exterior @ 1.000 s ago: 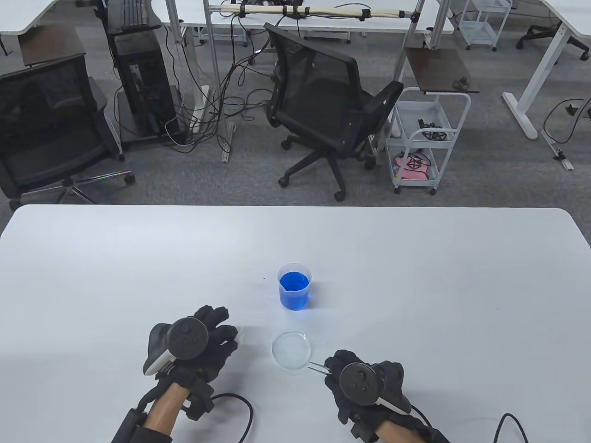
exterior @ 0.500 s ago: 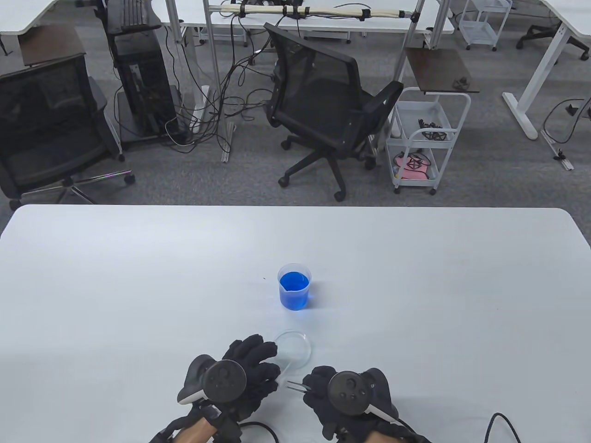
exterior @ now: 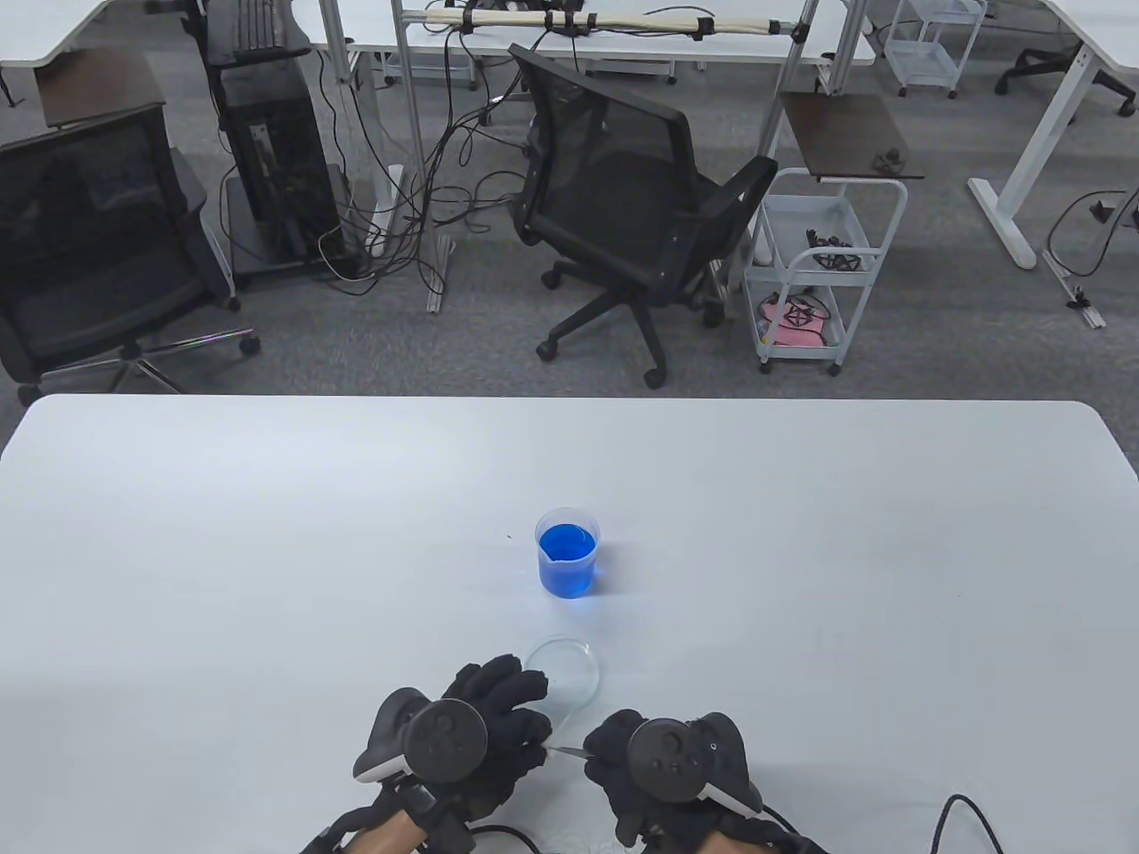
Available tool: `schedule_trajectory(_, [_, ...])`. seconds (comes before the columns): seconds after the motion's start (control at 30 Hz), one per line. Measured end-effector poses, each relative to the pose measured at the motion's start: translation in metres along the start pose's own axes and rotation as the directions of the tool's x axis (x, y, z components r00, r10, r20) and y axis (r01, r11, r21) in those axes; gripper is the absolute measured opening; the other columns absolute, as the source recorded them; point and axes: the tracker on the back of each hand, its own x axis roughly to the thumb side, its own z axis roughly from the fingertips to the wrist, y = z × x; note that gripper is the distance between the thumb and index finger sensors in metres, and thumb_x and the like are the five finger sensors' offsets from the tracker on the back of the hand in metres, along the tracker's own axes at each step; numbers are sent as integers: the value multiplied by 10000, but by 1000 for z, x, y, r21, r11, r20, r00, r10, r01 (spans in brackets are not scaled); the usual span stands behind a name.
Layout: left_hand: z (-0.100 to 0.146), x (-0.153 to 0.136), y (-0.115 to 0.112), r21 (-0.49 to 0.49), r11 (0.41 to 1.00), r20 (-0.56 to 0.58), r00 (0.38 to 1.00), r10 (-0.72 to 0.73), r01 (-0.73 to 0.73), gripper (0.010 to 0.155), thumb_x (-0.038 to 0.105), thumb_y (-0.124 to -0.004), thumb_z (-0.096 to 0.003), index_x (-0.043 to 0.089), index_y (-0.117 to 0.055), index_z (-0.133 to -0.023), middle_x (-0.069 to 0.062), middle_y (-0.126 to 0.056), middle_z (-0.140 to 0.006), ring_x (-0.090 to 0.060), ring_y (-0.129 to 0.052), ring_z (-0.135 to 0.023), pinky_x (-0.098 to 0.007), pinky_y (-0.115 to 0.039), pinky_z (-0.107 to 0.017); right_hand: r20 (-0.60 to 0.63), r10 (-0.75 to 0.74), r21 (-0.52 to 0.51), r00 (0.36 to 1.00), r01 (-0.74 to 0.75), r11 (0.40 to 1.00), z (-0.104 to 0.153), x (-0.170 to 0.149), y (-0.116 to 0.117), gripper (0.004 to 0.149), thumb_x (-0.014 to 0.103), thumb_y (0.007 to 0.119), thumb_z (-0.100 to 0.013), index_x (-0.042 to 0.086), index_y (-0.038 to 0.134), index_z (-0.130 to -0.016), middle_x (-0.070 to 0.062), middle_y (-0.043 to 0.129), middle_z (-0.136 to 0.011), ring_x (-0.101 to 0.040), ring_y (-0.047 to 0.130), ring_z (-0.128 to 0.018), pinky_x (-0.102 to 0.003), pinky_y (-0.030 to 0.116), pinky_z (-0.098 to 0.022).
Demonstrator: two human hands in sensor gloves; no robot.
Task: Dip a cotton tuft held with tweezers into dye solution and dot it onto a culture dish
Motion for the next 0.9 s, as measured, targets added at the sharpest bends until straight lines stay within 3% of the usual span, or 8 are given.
schedule_trajectory(0.9, [4,-6,10,38,996,-23,996,87,-86,380,254,-892,-486,78,-910,-822,-127,-723,-1136,-543,-382,-1071,-819,-313,-638,21,-9,-33,1000,9,999,4,1,-1,397,288,897,-251,-2,1032,-486,-237,1006,-518,-118,986,-161,-271,909,-17])
